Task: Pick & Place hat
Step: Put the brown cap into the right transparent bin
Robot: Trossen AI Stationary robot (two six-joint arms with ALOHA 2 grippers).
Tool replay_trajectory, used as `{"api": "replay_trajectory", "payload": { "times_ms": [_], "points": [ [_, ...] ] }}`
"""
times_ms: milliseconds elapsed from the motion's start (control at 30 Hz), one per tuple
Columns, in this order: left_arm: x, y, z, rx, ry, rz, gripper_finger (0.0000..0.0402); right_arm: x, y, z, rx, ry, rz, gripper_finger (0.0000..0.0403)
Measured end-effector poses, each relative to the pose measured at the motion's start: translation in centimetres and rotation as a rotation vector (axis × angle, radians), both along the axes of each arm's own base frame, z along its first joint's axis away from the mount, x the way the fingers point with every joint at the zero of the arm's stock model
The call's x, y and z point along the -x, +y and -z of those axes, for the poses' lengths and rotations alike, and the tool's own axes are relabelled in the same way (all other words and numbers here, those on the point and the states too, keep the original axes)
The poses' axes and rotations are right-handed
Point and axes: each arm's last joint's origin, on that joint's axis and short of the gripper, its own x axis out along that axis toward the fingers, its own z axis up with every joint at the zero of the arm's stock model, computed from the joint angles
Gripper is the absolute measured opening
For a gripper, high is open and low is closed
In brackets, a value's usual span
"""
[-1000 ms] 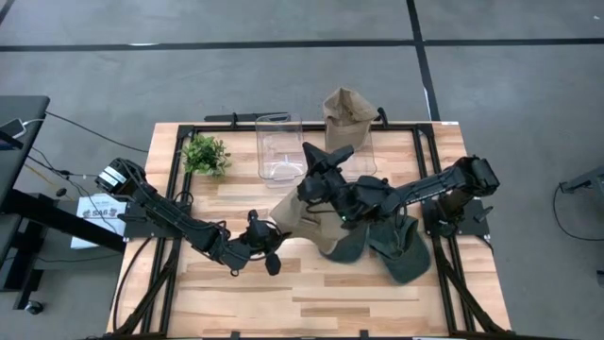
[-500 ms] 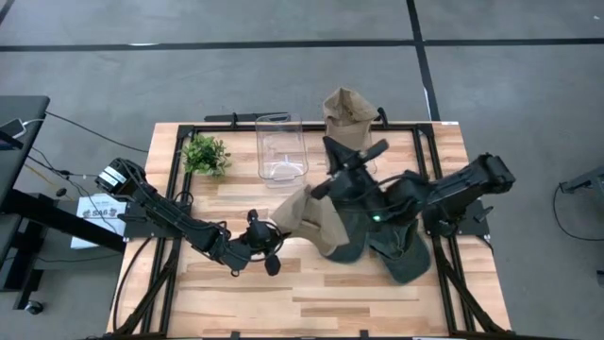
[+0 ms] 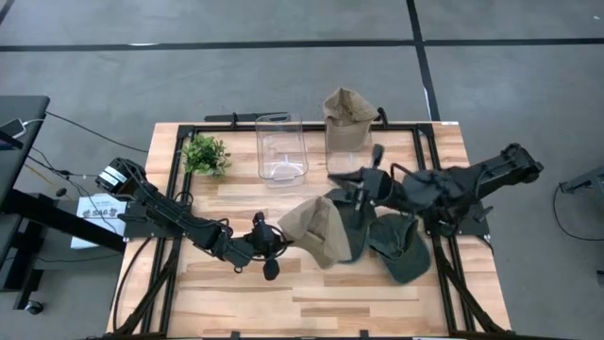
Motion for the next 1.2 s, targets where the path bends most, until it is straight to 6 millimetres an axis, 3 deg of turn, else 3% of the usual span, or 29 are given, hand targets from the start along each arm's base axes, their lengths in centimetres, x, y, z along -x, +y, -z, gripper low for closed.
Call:
{"api": "replay_trajectory", "payload": {
  "times_ms": [133, 300, 467, 867, 1200],
  "points": [
    [0.0, -0.2, 0.1, 0.017, 0.015, 0.054, 0.0017, -0.2, -1.9, 1.0, -0.257, 0.087, -0.182, 0.0000],
    [0.0, -0.2, 0.2, 0.007, 0.036, 0.093, 0.0017, -1.1, -4.0, 2.3, -0.452, 0.189, -0.232, 0.0001],
    [0.1, -0.2, 0.4, 0.003, 0.059, 0.106, 0.0017, -1.6, -4.7, 4.0, -0.469, 0.302, -0.173, 0.0028],
    [0.2, -0.2, 0.6, -0.003, 0.081, 0.103, 0.0017, -2.0, -4.4, 6.1, -0.551, 0.491, -0.213, 0.0155],
    [0.2, -0.2, 0.6, -0.003, 0.081, 0.103, 0.0017, -2.8, -3.1, 7.9, -0.549, 0.608, -0.222, 0.0192]
  ]
}}
